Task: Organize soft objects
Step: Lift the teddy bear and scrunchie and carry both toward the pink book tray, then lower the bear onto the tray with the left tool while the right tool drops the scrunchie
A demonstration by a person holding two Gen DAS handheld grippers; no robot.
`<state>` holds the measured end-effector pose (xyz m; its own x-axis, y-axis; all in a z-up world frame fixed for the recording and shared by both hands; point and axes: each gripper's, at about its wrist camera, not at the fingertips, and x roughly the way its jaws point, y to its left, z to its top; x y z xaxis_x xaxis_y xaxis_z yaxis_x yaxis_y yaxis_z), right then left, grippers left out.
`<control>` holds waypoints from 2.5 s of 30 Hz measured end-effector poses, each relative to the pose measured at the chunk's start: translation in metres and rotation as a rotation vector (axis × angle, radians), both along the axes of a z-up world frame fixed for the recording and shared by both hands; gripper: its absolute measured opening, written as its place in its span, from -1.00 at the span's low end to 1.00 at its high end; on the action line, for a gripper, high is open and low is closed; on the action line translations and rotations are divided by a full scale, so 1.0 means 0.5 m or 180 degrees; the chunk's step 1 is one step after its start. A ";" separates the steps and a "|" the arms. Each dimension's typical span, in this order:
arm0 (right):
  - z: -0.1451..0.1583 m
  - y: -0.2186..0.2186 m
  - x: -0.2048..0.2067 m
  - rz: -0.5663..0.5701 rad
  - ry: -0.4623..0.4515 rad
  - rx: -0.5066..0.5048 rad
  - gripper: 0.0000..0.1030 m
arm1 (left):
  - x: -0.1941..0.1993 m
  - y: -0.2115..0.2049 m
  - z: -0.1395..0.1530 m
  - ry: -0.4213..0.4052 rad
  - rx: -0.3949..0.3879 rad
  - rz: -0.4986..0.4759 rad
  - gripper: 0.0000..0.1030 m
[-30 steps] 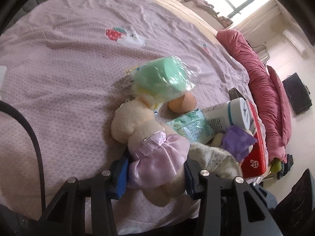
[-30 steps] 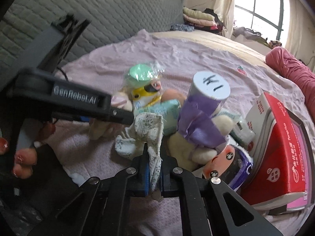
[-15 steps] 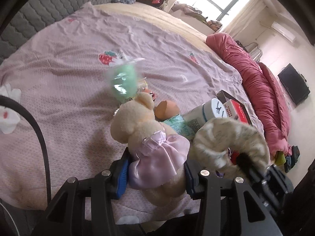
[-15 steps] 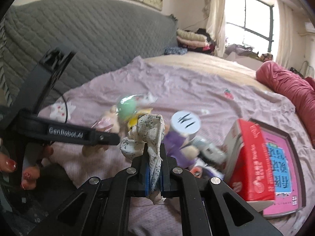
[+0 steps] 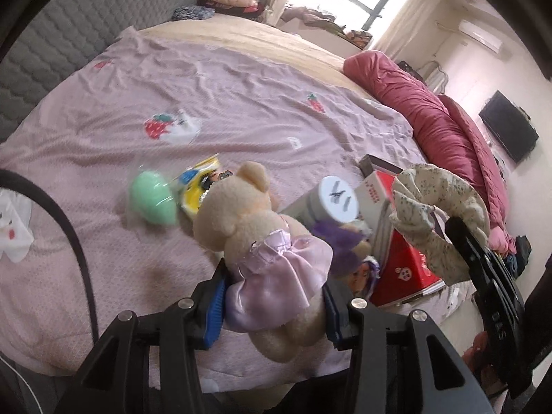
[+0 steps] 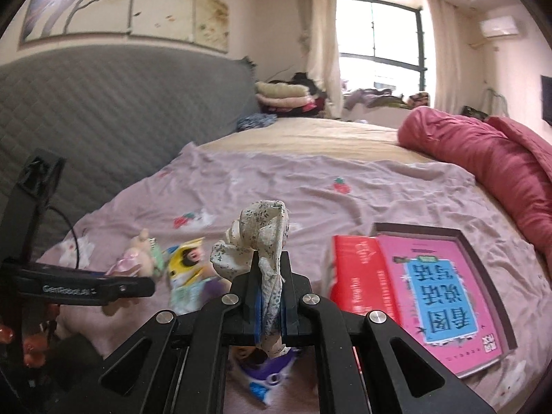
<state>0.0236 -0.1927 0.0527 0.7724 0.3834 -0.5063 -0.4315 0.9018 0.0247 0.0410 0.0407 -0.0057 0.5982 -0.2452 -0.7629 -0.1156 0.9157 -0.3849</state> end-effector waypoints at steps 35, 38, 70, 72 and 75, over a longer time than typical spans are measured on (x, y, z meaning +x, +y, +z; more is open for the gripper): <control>-0.055 -0.424 0.080 -0.1769 0.0083 0.0337 -0.87 | 0.201 -0.517 0.071 -0.0074 0.0503 -0.1401 -0.09; -0.071 -0.445 0.083 -0.1846 0.0138 0.0360 -0.87 | 0.216 -0.550 0.054 0.0012 0.0526 -0.1512 -0.09; -0.197 -0.549 0.134 -0.2261 0.0823 0.0518 -0.43 | 0.264 -0.719 -0.088 0.0643 0.1022 -0.2137 -0.04; -0.191 -0.553 0.129 -0.2309 0.0778 0.0529 -0.36 | 0.262 -0.723 -0.088 0.0643 0.1032 -0.2143 -0.03; -0.181 -0.558 0.120 -0.2375 0.0678 0.0544 -0.06 | 0.262 -0.727 -0.091 0.0650 0.1082 -0.2147 -0.03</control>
<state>0.0835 -0.4719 -0.0375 0.7492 -0.1114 -0.6529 0.3148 0.9272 0.2029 0.1720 -0.3227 -0.0511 0.2428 -0.2389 -0.9402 0.4693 0.8772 -0.1016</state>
